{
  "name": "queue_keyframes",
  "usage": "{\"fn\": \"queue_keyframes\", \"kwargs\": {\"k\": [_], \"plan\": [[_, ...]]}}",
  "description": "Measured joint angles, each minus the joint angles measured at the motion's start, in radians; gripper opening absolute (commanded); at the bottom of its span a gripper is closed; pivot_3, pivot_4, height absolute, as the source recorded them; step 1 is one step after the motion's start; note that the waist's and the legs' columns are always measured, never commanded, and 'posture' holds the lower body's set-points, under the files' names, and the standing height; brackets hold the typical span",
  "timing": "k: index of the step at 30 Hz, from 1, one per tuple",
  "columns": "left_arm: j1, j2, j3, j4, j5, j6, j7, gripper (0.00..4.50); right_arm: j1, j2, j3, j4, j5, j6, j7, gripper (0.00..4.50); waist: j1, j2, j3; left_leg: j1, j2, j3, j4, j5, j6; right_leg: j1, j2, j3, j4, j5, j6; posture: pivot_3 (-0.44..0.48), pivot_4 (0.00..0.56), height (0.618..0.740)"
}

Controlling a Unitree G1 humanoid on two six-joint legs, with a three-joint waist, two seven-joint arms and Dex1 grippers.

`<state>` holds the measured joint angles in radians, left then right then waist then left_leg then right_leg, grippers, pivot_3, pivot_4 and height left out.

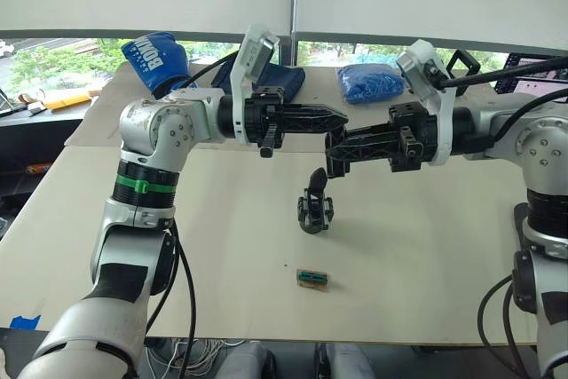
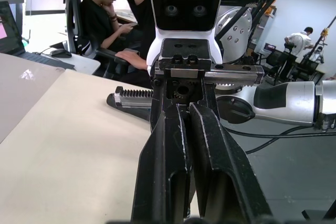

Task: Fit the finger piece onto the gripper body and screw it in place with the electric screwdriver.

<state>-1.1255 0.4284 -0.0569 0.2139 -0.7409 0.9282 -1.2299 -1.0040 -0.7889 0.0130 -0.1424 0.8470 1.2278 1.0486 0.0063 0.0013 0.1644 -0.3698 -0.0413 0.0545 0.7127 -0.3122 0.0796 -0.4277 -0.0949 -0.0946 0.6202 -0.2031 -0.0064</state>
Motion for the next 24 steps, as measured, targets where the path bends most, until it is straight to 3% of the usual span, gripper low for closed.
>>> {"fn": "queue_keyframes", "kwargs": {"k": [1, 3, 7, 13, 16, 21, 24], "plan": [[0.000, 0.001, 0.001, 0.000, 0.002, -0.002, -0.001, 0.00, 0.000, 0.002, 0.000, 0.000, -0.001, -0.002, -0.003, 0.35, 0.000, 0.000, 0.000, 0.000, 0.000, 0.000, 0.000, 0.000, 0.000, 0.000, 0.000, 0.000, 0.000, 0.000, 0.000, 0.000, 0.150, 0.740], [0.000, 0.005, 0.003, 0.000, 0.004, -0.004, -0.002, 0.00, 0.000, 0.012, -0.001, 0.002, -0.001, -0.003, -0.017, 1.37, -0.001, 0.000, 0.000, 0.000, 0.000, 0.000, 0.000, 0.000, 0.000, 0.000, 0.000, 0.000, 0.000, 0.000, 0.000, 0.000, 0.150, 0.740], [0.000, -0.001, -0.005, 0.000, 0.013, -0.004, -0.003, 0.00, -0.007, 0.022, -0.015, 0.033, -0.001, 0.018, -0.053, 2.75, 0.000, 0.000, 0.000, 0.000, 0.000, 0.000, 0.000, 0.000, 0.000, 0.000, 0.000, 0.000, 0.001, 0.000, 0.000, 0.000, 0.150, 0.740], [0.000, -0.001, -0.006, 0.000, 0.014, -0.004, -0.008, 0.00, -0.008, 0.021, -0.019, 0.031, 0.004, 0.013, -0.047, 2.75, -0.001, 0.000, 0.000, 0.000, 0.000, 0.000, 0.000, 0.000, 0.000, 0.000, 0.000, 0.000, 0.001, 0.000, 0.000, 0.000, 0.150, 0.740], [0.000, -0.001, -0.006, 0.000, 0.014, -0.004, -0.009, 0.00, -0.008, 0.019, -0.019, 0.023, 0.007, 0.013, -0.040, 1.99, -0.001, 0.000, 0.000, 0.000, 0.000, 0.000, 0.000, 0.000, 0.000, 0.000, 0.000, 0.000, 0.001, 0.000, 0.000, 0.000, 0.150, 0.740], [0.000, -0.001, -0.005, 0.000, 0.015, -0.004, -0.011, 0.00, -0.003, 0.016, -0.018, 0.012, 0.008, 0.012, -0.018, 0.31, -0.001, 0.000, 0.000, 0.000, 0.000, 0.000, 0.000, 0.000, 0.000, 0.000, 0.000, 0.000, 0.001, 0.000, 0.000, 0.000, 0.150, 0.740], [0.000, -0.001, -0.005, 0.000, 0.015, -0.004, -0.016, 0.00, -0.003, 0.016, -0.018, 0.012, 0.005, 0.010, -0.011, 0.30, -0.001, 0.000, 0.000, 0.000, 0.000, 0.000, 0.000, 0.000, 0.000, 0.000, 0.000, 0.000, 0.001, 0.000, 0.000, 0.000, 0.150, 0.740]]}}
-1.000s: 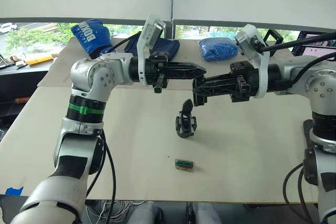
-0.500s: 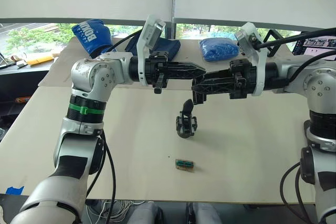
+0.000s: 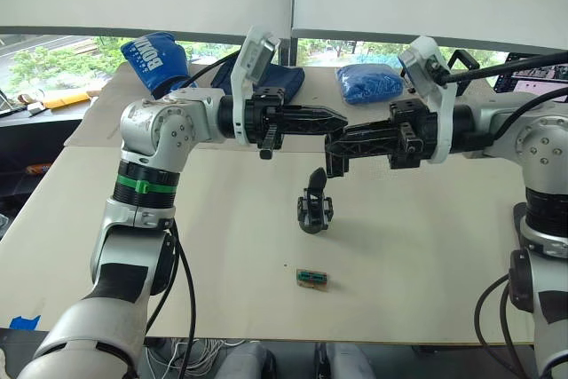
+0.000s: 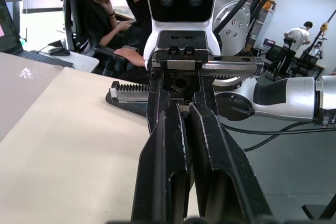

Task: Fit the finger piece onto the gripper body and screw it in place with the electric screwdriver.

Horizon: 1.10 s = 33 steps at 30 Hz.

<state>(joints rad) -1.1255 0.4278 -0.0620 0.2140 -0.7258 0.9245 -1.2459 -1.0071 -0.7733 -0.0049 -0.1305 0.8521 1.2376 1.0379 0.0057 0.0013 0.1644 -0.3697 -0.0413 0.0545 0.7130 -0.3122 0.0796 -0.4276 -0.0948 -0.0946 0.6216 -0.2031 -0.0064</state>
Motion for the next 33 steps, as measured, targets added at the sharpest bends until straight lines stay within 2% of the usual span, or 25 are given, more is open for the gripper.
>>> {"fn": "queue_keyframes", "kwargs": {"k": [3, 6, 10, 13, 14, 18, 21, 28, 33], "plan": [[0.000, 0.000, -0.001, -0.001, 0.012, -0.008, -0.001, 0.00, 0.000, 0.000, 0.003, 0.000, -0.005, -0.004, 0.005, 0.30, 0.000, 0.000, 0.000, 0.000, 0.000, 0.000, 0.000, 0.000, 0.000, 0.000, 0.000, 0.000, 0.002, 0.000, 0.000, 0.000, 0.150, 0.740], [0.004, 0.005, -0.008, -0.002, 0.026, -0.016, -0.004, 1.06, 0.004, 0.000, 0.007, -0.001, -0.013, -0.012, 0.005, 0.30, 0.000, 0.000, 0.000, 0.000, 0.000, 0.000, 0.000, 0.000, 0.000, 0.000, 0.000, 0.000, 0.002, 0.000, 0.000, 0.000, 0.150, 0.740], [0.098, 0.089, -0.055, -0.032, 0.096, -0.147, -0.107, 2.87, 0.039, -0.029, 0.020, -0.025, -0.048, -0.068, 0.015, 0.30, -0.006, 0.000, 0.000, 0.000, 0.001, 0.000, 0.000, 0.000, 0.000, 0.000, 0.001, 0.000, 0.002, 0.000, 0.000, 0.000, 0.150, 0.740], [0.196, 0.189, -0.118, -0.035, 0.210, -0.343, -0.220, 4.29, 0.108, -0.069, 0.051, -0.044, -0.106, -0.155, 0.045, 0.30, -0.009, 0.000, 0.000, 0.001, 0.001, 0.001, 0.000, 0.000, 0.000, 0.000, 0.001, 0.000, 0.001, 0.000, 0.000, 0.000, 0.150, 0.740], [0.223, 0.212, -0.135, -0.015, 0.253, -0.414, -0.247, 4.47, 0.133, -0.080, 0.062, -0.047, -0.127, -0.183, 0.055, 0.30, -0.009, 0.000, 0.000, 0.001, 0.001, 0.001, 0.000, 0.000, 0.000, 0.000, 0.001, 0.000, 0.001, 0.000, 0.000, 0.000, 0.150, 0.740], [0.284, 0.212, -0.192, 0.135, 0.419, -0.665, -0.253, 4.50, 0.203, -0.091, 0.083, -0.067, -0.187, -0.296, 0.097, 0.30, -0.004, 0.000, 0.000, 0.000, 0.000, 0.001, 0.001, 0.000, 0.000, 0.000, 0.000, 0.000, 0.000, 0.000, 0.000, 0.000, 0.150, 0.740], [0.298, 0.152, -0.213, 0.250, 0.510, -0.808, -0.197, 4.50, 0.235, -0.092, 0.086, -0.082, -0.212, -0.351, 0.114, 0.30, 0.008, 0.000, 0.000, -0.001, 0.000, 0.000, 0.001, 0.000, 0.001, 0.000, -0.001, 0.000, -0.001, 0.000, 0.000, 0.000, 0.150, 0.740], [0.332, -0.039, -0.235, 0.421, 0.611, -0.946, -0.049, 4.50, 0.305, -0.084, 0.098, -0.124, -0.256, -0.465, 0.120, 0.30, 0.012, 0.000, 0.000, -0.004, 0.000, 0.000, 0.002, -0.001, 0.003, -0.001, -0.001, -0.001, -0.003, 0.000, 0.000, 0.000, 0.150, 0.740], [0.333, -0.116, -0.235, 0.481, 0.640, -0.992, 0.013, 4.50, 0.334, -0.073, 0.096, -0.152, -0.259, -0.511, 0.121, 0.30, 0.009, -0.001, 0.000, -0.004, 0.001, 0.000, 0.002, -0.001, 0.003, -0.001, -0.001, -0.001, -0.003, 0.000, 0.000, 0.000, 0.150, 0.740]]}}
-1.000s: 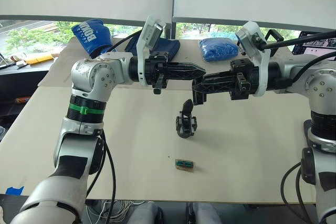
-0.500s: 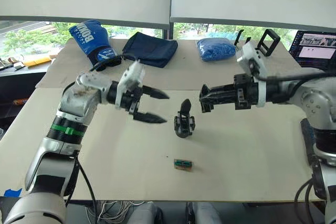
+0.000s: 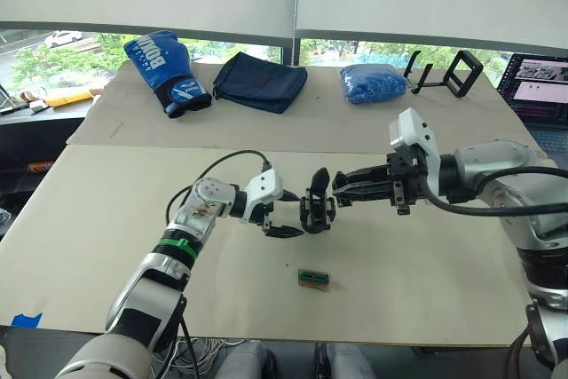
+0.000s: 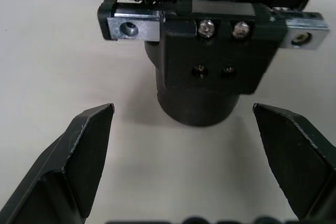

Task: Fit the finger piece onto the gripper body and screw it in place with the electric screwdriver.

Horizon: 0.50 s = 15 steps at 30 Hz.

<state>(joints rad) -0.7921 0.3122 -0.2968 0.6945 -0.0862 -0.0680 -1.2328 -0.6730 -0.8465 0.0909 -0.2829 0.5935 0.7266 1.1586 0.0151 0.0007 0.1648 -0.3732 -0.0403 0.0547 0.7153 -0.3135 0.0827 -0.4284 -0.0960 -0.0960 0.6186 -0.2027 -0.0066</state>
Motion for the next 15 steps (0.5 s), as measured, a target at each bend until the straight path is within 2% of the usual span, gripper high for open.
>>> {"fn": "queue_keyframes", "kwargs": {"k": [4, 7, 10, 15], "plan": [[0.004, -0.045, 0.000, 0.003, 0.006, -0.013, 0.014, 4.50, 0.031, 0.015, -0.002, -0.011, -0.001, -0.032, -0.002, 0.30, 0.000, 0.000, 0.000, 0.000, 0.000, 0.000, 0.000, 0.000, 0.000, 0.000, 0.000, 0.000, 0.000, 0.000, 0.000, 0.000, 0.150, 0.740], [0.014, -0.070, 0.000, 0.003, 0.006, -0.013, 0.022, 3.69, 0.056, 0.026, -0.004, -0.015, -0.007, -0.071, -0.004, 0.30, 0.000, 0.000, 0.000, 0.000, 0.000, 0.000, 0.000, 0.000, 0.001, 0.000, 0.000, 0.000, 0.000, 0.000, 0.000, 0.000, 0.150, 0.740], [0.012, -0.076, 0.007, 0.018, 0.005, -0.022, 0.023, 2.35, 0.097, 0.053, -0.002, -0.016, -0.032, -0.134, -0.002, 0.30, 0.000, 0.000, 0.000, 0.000, 0.000, 0.000, 0.000, 0.000, 0.001, 0.000, 0.000, 0.000, 0.000, 0.000, 0.000, 0.000, 0.150, 0.740], [-0.018, -0.085, 0.008, 0.092, 0.010, -0.084, 0.000, 2.33, 0.119, 0.125, 0.012, 0.006, -0.071, -0.264, 0.018, 0.30, -0.001, 0.000, 0.000, 0.001, 0.000, 0.000, 0.001, 0.000, 0.001, 0.000, 0.000, 0.000, 0.000, 0.000, 0.000, 0.000, 0.150, 0.740]]}}
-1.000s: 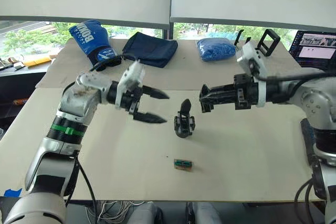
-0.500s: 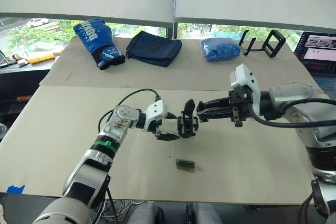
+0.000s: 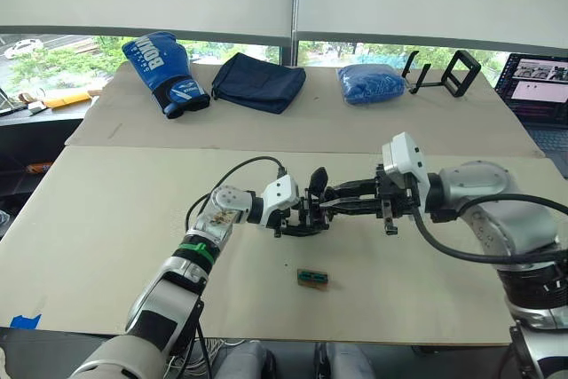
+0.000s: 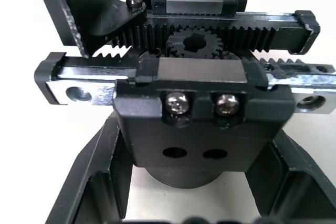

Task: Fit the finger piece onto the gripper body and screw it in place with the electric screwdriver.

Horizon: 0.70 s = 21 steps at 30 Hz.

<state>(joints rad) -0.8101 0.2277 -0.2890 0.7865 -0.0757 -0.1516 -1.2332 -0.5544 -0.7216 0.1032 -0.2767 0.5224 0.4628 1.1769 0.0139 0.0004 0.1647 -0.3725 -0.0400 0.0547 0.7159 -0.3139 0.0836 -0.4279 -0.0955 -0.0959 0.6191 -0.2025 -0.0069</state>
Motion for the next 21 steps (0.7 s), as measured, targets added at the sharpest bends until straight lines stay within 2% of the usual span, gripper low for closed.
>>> {"fn": "queue_keyframes", "kwargs": {"k": [10, 21], "plan": [[-0.063, -0.015, 0.002, 0.134, 0.025, -0.105, -0.037, 2.33, 0.002, 0.106, 0.047, 0.167, -0.078, -0.135, 0.041, 0.30, -0.001, 0.000, 0.000, 0.000, 0.000, 0.000, 0.002, -0.001, 0.002, 0.001, 0.000, 0.000, 0.000, 0.000, 0.000, 0.000, 0.150, 0.740], [-0.064, -0.014, 0.015, 0.140, 0.032, -0.110, -0.046, 2.33, 0.021, 0.127, 0.051, 0.182, -0.085, -0.108, 0.047, 0.30, -0.002, 0.000, 0.000, 0.000, 0.000, 0.000, 0.002, -0.001, 0.002, 0.000, 0.000, 0.000, 0.002, 0.000, 0.000, 0.000, 0.150, 0.740]]}}
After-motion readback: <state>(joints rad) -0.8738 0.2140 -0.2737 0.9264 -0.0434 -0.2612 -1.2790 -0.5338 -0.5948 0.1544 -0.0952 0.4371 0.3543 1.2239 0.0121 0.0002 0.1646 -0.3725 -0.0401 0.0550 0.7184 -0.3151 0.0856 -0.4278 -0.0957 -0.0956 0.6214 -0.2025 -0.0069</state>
